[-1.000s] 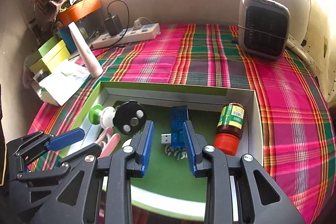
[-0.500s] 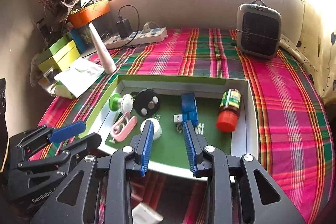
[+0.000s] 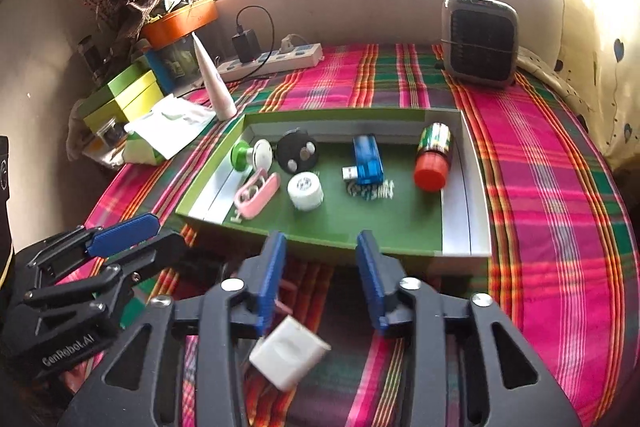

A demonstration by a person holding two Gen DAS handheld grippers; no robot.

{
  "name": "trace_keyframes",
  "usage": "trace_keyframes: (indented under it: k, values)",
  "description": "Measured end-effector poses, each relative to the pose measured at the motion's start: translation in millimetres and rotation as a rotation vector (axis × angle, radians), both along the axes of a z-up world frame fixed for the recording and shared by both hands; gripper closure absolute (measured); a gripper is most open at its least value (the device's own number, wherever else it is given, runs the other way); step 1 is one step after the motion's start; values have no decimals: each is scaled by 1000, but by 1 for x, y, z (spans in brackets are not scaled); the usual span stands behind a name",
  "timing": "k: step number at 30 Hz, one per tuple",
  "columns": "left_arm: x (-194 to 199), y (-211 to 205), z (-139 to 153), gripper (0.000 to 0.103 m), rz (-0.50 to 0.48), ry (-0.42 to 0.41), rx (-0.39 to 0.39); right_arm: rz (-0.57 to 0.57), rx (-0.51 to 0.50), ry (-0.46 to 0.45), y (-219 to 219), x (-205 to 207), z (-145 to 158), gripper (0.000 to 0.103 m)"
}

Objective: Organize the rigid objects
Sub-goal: 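Withdraw both grippers toward the white charger and black stick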

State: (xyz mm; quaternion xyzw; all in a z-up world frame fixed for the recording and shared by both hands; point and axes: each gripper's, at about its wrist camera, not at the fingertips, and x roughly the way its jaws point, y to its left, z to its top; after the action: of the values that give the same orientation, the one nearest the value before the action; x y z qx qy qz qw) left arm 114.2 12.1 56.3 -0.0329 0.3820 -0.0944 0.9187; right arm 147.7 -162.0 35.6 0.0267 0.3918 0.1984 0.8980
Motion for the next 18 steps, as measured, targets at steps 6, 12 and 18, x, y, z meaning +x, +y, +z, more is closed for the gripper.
trace_keyframes:
  k: [6, 12, 18]
  values:
    - [-15, 7, -5, 63, 10, 6, -18, 0, 2, 13, -2, -16, -6, 58]
    - [-27, 12, -11, 63, 15, 21, -30, -18, -12, 40, 0, -29, -16, 57]
    - [-36, 15, -16, 63, 11, 36, -43, -9, -31, 73, 11, -33, -28, 57]
